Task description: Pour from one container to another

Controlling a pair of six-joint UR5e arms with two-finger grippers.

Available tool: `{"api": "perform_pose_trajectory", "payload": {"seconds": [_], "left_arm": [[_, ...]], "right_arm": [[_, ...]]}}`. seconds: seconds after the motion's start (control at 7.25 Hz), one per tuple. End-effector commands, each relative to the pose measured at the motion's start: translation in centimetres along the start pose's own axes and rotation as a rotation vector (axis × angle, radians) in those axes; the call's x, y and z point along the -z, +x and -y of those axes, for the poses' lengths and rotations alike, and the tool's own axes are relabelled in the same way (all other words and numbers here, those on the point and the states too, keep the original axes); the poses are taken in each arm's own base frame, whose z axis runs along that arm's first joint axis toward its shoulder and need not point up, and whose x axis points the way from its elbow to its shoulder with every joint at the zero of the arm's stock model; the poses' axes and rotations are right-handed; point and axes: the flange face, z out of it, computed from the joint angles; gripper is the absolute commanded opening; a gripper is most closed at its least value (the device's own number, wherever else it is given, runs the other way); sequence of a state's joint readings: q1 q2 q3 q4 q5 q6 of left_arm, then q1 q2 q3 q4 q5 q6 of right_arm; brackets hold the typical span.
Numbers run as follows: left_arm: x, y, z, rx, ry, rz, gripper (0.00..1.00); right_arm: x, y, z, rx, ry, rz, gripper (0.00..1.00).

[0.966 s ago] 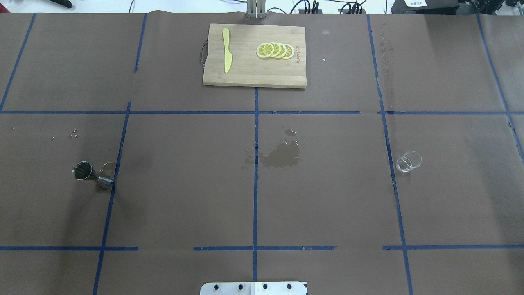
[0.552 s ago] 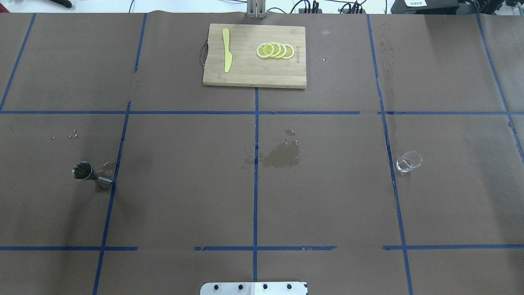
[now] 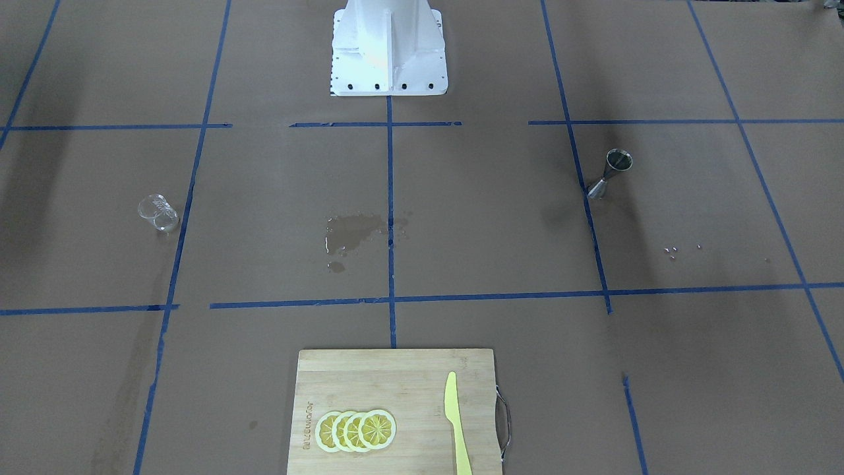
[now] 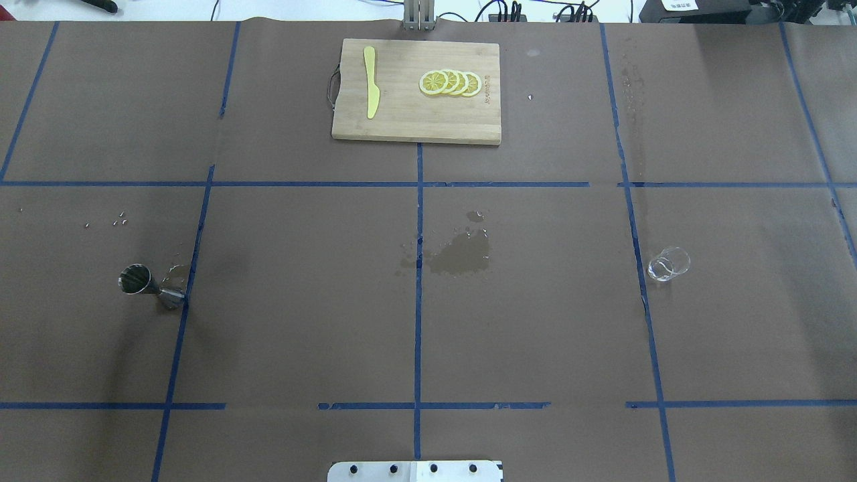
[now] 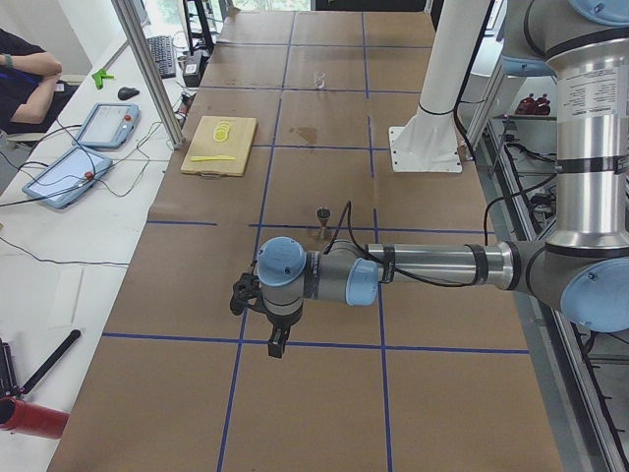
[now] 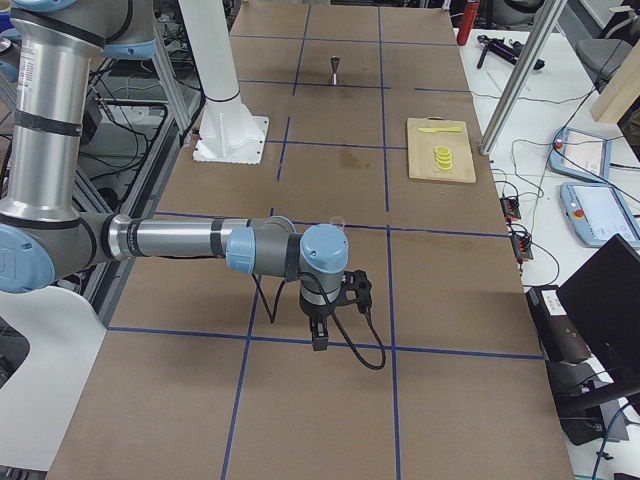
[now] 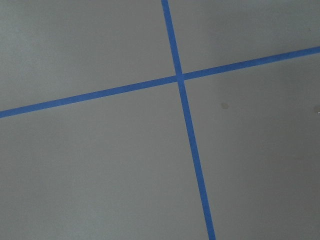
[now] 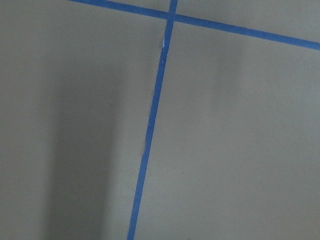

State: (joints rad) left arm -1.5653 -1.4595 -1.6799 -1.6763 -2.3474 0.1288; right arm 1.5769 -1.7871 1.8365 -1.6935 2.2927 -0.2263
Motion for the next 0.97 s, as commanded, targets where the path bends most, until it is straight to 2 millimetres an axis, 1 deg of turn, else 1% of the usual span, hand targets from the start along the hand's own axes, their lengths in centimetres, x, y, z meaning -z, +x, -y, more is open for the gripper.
{"api": "perform_pose_trajectory", "payload": {"seconds": [0.0,0.83], "left_arm": [[0.37,0.39,0.14,-0.008,0.007,0.001,1.0],[0.29,0.34,-0.02,-0.006,0.005,-0.001,1.0]], "right_arm": [[-0.01,0.0,0.0,0.001,0.0,0.001,1.0],[-0.25,-0.28,0.13,0.011,-0.005,0.004,1.0]]}}
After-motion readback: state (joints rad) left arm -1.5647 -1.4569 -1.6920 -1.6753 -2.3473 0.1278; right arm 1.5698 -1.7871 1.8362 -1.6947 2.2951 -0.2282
